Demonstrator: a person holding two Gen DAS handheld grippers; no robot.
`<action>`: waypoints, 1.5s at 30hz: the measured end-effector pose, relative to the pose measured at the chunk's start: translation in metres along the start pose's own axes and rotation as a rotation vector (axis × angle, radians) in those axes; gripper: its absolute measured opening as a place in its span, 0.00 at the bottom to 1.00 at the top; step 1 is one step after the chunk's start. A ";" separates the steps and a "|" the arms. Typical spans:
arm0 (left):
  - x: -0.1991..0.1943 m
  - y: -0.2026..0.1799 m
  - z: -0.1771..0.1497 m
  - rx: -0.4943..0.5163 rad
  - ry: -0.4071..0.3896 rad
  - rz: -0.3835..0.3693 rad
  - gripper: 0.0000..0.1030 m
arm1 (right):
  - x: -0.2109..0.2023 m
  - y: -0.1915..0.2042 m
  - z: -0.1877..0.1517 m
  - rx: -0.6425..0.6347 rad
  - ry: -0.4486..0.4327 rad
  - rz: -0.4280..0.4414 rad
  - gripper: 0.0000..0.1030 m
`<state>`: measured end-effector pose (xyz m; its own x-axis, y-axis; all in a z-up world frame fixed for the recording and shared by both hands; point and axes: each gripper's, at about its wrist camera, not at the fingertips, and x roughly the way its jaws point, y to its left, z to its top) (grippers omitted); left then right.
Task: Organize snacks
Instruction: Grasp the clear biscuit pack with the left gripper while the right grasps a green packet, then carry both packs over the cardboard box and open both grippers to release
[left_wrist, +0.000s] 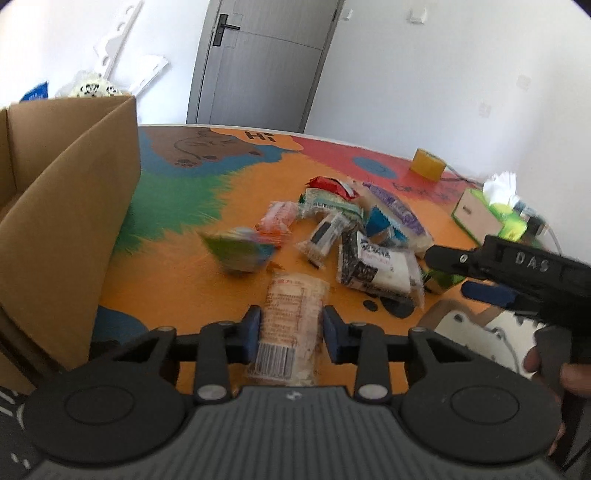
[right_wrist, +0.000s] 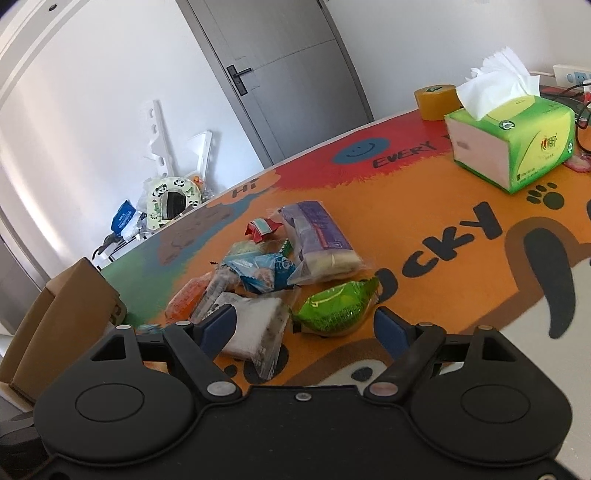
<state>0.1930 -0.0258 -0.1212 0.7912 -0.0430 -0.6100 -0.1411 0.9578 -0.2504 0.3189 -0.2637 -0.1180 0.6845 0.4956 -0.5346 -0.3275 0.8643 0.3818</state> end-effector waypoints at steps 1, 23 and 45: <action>0.000 0.000 0.000 -0.001 -0.007 0.001 0.32 | 0.001 0.000 0.001 0.001 -0.002 -0.001 0.79; 0.009 -0.006 0.005 -0.002 0.003 0.026 0.34 | 0.009 -0.008 0.002 0.024 -0.012 0.011 0.18; -0.019 -0.006 -0.007 0.021 -0.037 -0.028 0.32 | -0.051 0.010 -0.027 0.012 -0.058 0.040 0.18</action>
<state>0.1748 -0.0321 -0.1134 0.8164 -0.0598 -0.5744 -0.1060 0.9622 -0.2508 0.2629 -0.2784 -0.1072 0.7077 0.5233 -0.4747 -0.3478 0.8429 0.4106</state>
